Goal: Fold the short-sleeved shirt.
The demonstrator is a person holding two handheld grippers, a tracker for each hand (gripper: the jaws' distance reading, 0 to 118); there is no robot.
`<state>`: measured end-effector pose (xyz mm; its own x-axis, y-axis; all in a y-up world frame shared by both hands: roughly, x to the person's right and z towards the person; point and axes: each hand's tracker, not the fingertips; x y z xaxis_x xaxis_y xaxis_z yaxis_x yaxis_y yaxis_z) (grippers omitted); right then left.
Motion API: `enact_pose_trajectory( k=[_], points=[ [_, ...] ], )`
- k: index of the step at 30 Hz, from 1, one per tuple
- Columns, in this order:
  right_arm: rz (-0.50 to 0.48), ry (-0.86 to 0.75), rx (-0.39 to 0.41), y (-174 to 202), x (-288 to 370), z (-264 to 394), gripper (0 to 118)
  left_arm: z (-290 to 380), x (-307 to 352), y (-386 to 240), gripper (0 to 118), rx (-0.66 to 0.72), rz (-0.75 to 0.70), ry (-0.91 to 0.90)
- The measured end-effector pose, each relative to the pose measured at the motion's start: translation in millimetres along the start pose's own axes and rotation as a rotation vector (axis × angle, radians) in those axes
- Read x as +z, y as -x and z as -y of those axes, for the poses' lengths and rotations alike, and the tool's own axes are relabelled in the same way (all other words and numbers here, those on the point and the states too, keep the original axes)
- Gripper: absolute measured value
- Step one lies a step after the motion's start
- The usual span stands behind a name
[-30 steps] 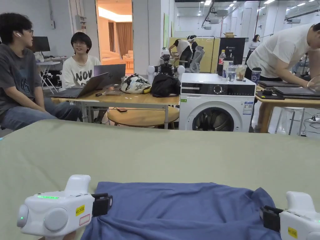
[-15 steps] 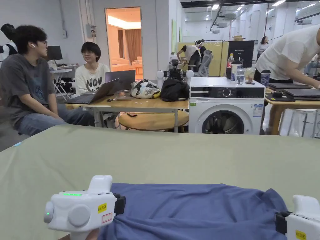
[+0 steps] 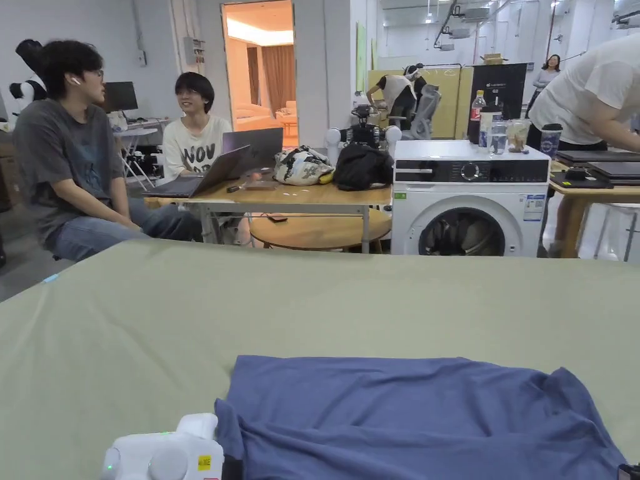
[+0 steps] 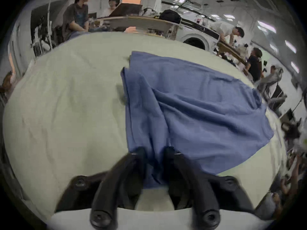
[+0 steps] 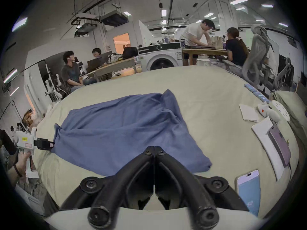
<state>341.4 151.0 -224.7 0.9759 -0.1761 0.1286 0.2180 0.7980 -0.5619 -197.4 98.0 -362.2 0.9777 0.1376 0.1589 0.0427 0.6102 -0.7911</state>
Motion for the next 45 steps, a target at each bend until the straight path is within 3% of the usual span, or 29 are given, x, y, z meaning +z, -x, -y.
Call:
enact_pose_trajectory(
  k=[1,4,6,7,9,12,14,15,17,21,26,37,38,39,40,41,42,45],
  points=[
    [0.014,0.001,-0.006,-5.2,1.4,0.2,0,-0.7,-1.5,-2.7,2,-0.023,0.029,0.008],
    [0.095,0.023,-0.036,-19.4,-3.7,0.3,3,-2.2,-5.1,-7.0,1,-0.023,0.008,0.034],
    [0.162,0.043,-0.056,-25.2,-16.5,0.8,40,-2.1,-6.8,-4.4,1,-0.023,0.010,0.043],
    [0.151,0.051,-0.074,-27.6,-22.8,2.0,48,-2.0,-7.2,-2.3,1,-0.017,0.013,0.042],
    [0.068,0.087,-0.134,-31.5,-36.6,7.9,48,-0.7,-7.3,0.8,1,0.011,0.024,0.038],
    [0.096,0.152,-0.125,-22.8,-61.6,19.6,45,3.3,-4.2,-0.4,1,0.016,0.027,0.023],
    [0.138,0.230,-0.053,-18.6,-78.5,28.7,5,1.3,-4.8,0.6,1,0.015,0.027,0.023],
    [0.169,0.191,-0.037,-15.4,-76.0,28.2,0,0.4,-5.0,1.3,1,0.014,0.027,0.025],
    [0.116,0.195,-0.063,-14.2,-70.5,22.1,0,0.9,-4.4,1.6,1,0.007,0.029,0.026],
    [0.162,0.181,-0.041,-12.0,-59.1,18.4,0,-3.5,10.5,6.8,0,-0.018,0.059,0.006],
    [0.174,0.113,-0.029,-6.5,-14.6,14.0,0,-2.3,74.2,24.5,0,0.018,0.123,-0.176],
    [0.155,0.154,-0.013,0.1,53.7,88.1,0,76.9,113.3,35.3,0,-0.026,0.121,-0.079],
    [0.155,0.151,0.005,0.5,54.8,92.7,2,77.3,108.9,37.0,0,-0.025,0.126,-0.067],
    [0.149,0.135,0.035,0.5,56.6,96.0,12,80.2,109.0,37.3,0,-0.017,0.142,-0.066],
    [0.168,0.118,0.062,1.8,58.5,97.3,40,81.1,110.3,36.5,8,-0.019,0.148,-0.083],
    [0.197,0.105,0.089,4.4,59.4,96.5,57,81.0,111.9,35.4,26,-0.023,0.132,-0.097],
    [0.208,0.092,0.108,5.0,62.1,95.7,59,75.0,109.6,38.6,42,-0.029,0.121,-0.112],
    [0.161,0.009,0.095,10.1,75.2,82.8,59,59.4,122.6,22.7,44,-0.131,0.099,-0.222]
  ],
)
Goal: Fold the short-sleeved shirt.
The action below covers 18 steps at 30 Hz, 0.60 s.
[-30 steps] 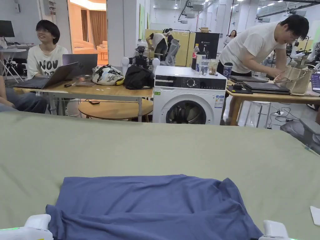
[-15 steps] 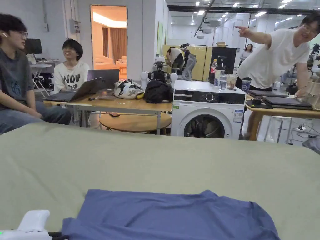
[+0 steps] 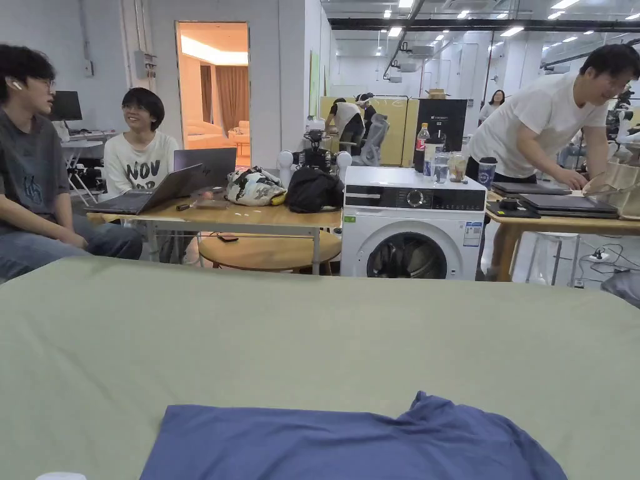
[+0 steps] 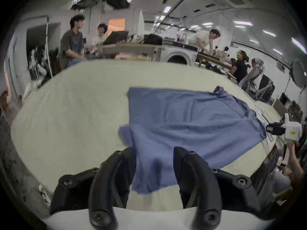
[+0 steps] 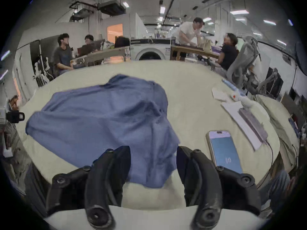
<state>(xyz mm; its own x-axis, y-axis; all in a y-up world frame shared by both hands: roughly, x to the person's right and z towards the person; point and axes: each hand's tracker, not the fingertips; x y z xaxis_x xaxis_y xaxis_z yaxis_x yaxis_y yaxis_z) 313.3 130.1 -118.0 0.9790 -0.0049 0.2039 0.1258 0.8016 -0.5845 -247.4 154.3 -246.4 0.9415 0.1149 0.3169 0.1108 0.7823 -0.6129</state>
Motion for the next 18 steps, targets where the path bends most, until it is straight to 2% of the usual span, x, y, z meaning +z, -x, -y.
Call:
enact_pose_trajectory(
  k=[6,8,9,10,11,13,18],
  points=[
    [-0.097,-0.120,-0.089,29.7,-3.4,-49.1,58,-51.4,-0.7,-46.2,44,-0.001,0.087,-0.181],
    [-0.142,-0.137,-0.066,42.6,-10.7,-62.4,58,-61.8,-8.3,-60.0,44,-0.024,0.123,-0.202],
    [-0.147,-0.145,-0.050,50.0,-15.3,-67.9,53,-64.3,-12.7,-66.5,44,-0.033,0.150,-0.211],
    [-0.156,-0.145,-0.033,56.6,-19.9,-73.1,38,-67.3,-17.8,-72.3,41,-0.030,0.143,-0.202],
    [-0.165,-0.145,-0.022,62.6,-24.5,-77.3,24,-70.2,-22.4,-77.3,30,-0.026,0.152,-0.197],
    [-0.173,-0.148,-0.014,74.2,-33.2,-82.2,1,-72.9,-29.3,-84.7,0,-0.027,0.174,-0.196],
    [-0.208,-0.122,0.029,92.3,-50.7,-87.6,0,-82.6,-40.5,-82.8,0,-0.058,0.144,-0.167]
  ],
)
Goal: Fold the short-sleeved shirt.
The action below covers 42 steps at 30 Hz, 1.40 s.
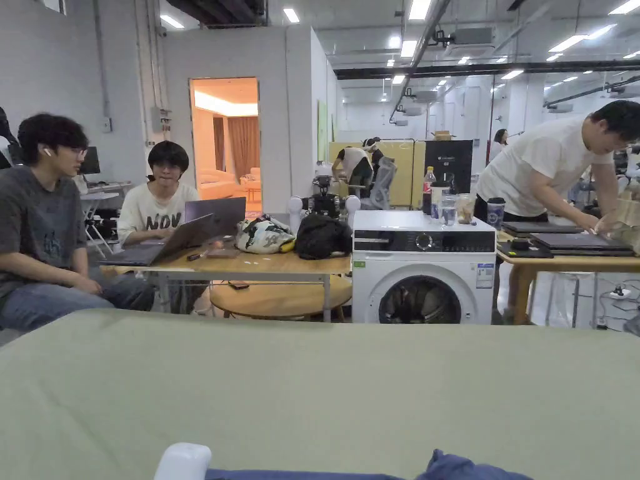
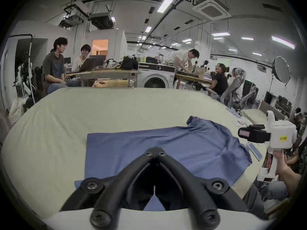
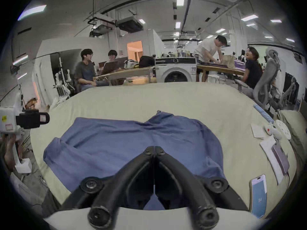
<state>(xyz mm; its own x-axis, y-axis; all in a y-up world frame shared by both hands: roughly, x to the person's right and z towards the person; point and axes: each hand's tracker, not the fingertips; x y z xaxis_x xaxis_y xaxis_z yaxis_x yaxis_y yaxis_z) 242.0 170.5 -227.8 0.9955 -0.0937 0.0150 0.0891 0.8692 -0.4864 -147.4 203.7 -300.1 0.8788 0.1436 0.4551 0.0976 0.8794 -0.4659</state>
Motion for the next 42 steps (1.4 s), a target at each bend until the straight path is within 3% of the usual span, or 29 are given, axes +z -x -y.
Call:
enact_pose_trajectory(
  k=[5,6,7,8,10,15,18,20,21,22,23,25,27,29,30,34,36,39,42],
  points=[
    [-0.026,0.031,0.053,-1.6,-16.3,6.7,0,-18.8,-28.0,59.6,0,0.115,-0.077,0.094],
    [-0.037,0.038,0.046,-5.8,-18.1,8.1,0,-22.2,-39.3,75.1,5,0.144,-0.116,0.106],
    [-0.050,0.052,0.036,-9.9,-20.3,9.5,0,-27.2,-54.0,88.6,26,0.142,-0.170,0.146],
    [-0.059,0.062,0.030,-13.8,-22.1,10.7,0,-31.5,-68.5,102.0,39,0.139,-0.192,0.185],
    [-0.068,0.085,0.011,-25.7,-25.1,12.0,0,-37.7,-102.5,129.5,42,0.146,-0.225,0.257],
    [-0.048,0.135,-0.065,-58.9,-28.7,14.1,0,-39.0,-180.3,165.4,42,0.178,-0.267,0.374],
    [-0.019,0.153,-0.070,-76.8,-25.2,14.9,0,-28.3,-210.6,180.6,35,0.246,-0.268,0.458],
    [0.008,0.164,-0.062,-88.9,-25.1,12.2,0,-23.5,-218.0,177.2,34,0.160,-0.302,0.467],
    [0.016,0.169,-0.060,-94.5,-26.8,9.4,0,-24.7,-219.2,173.7,28,0.147,-0.296,0.451],
    [0.022,0.174,-0.061,-99.2,-28.3,4.8,0,-25.6,-220.0,170.3,9,0.139,-0.291,0.444],
    [0.030,0.179,-0.072,-103.7,-31.2,-0.8,0,-24.9,-221.1,167.0,0,0.138,-0.271,0.463],
    [0.014,0.180,-0.147,-113.1,-39.0,-17.1,0,-23.6,-230.6,158.1,0,0.103,-0.302,0.503],
    [0.012,0.174,-0.150,-122.5,-55.5,-36.5,0,-23.2,-234.6,153.3,0,0.069,-0.316,0.515],
    [0.060,0.240,-0.137,-131.2,-87.5,-57.7,44,-24.1,-234.9,151.8,0,0.063,-0.318,0.520],
    [0.061,0.268,-0.133,-140.0,-108.1,-63.6,56,-24.5,-234.4,152.7,0,0.067,-0.317,0.520],
    [0.116,0.413,-0.189,-165.3,-183.6,-76.3,48,-23.3,-227.3,148.9,0,0.115,-0.307,0.511],
    [0.145,0.483,-0.184,-172.8,-212.4,-72.9,13,-22.9,-225.1,152.6,0,0.124,-0.299,0.506],
    [0.149,0.515,-0.211,-172.6,-221.5,-59.6,0,-22.1,-223.9,155.8,0,0.128,-0.294,0.495],
    [0.140,0.440,-0.204,-166.4,-202.9,-61.0,0,-22.3,-221.3,154.6,0,0.123,-0.288,0.488]
  ],
)
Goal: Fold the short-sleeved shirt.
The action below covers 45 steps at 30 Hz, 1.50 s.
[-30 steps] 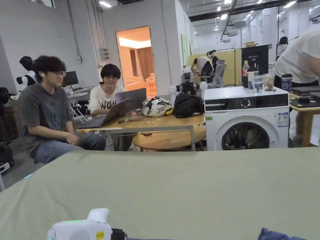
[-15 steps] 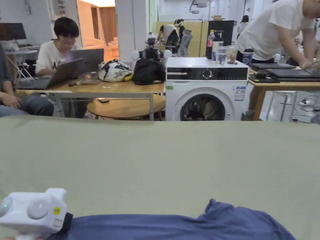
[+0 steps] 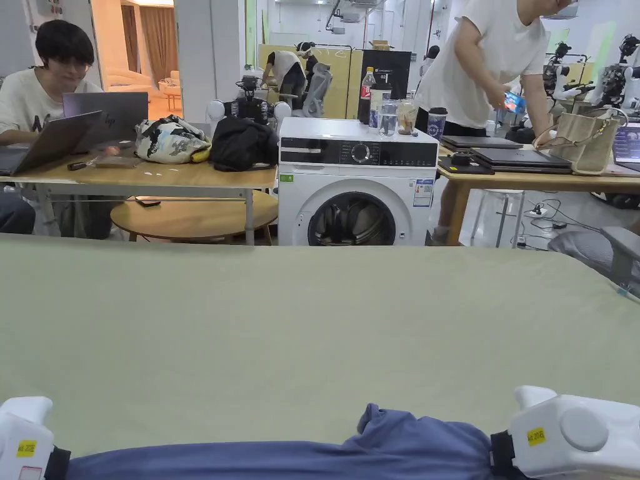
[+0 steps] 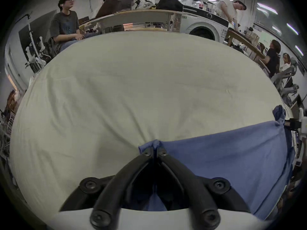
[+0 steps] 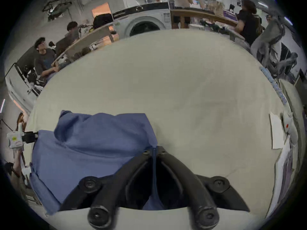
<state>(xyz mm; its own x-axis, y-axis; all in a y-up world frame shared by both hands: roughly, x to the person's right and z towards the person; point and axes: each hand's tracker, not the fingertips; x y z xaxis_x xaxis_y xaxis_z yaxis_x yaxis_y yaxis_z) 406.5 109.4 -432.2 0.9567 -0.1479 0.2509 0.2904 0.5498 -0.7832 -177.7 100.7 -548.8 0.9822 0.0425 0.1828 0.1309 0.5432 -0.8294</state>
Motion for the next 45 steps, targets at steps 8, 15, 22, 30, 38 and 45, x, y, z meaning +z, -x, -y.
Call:
enact_pose_trajectory(
  k=[8,15,22,30,38,45],
  points=[
    [-0.060,-0.180,0.082,4.4,99.1,26.2,0,41.2,120.8,2.9,0,-0.051,0.119,-0.265],
    [-0.109,-0.264,0.083,-2.8,200.3,127.8,0,136.5,213.1,37.0,0,0.008,0.181,-0.311],
    [-0.091,-0.203,0.038,-12.3,211.1,225.7,0,223.3,209.0,53.1,0,0.030,0.205,-0.217],
    [-0.005,-0.201,0.066,-12.4,189.5,264.5,57,242.8,186.7,48.2,50,0.049,0.141,-0.210],
    [-0.036,-0.452,0.227,48.6,236.0,225.6,57,191.2,240.0,-32.8,50,-0.149,0.173,-0.506],
    [-0.078,-0.467,0.162,102.1,212.2,187.1,29,158.6,249.7,-78.5,36,-0.045,0.313,-0.568]
  ],
)
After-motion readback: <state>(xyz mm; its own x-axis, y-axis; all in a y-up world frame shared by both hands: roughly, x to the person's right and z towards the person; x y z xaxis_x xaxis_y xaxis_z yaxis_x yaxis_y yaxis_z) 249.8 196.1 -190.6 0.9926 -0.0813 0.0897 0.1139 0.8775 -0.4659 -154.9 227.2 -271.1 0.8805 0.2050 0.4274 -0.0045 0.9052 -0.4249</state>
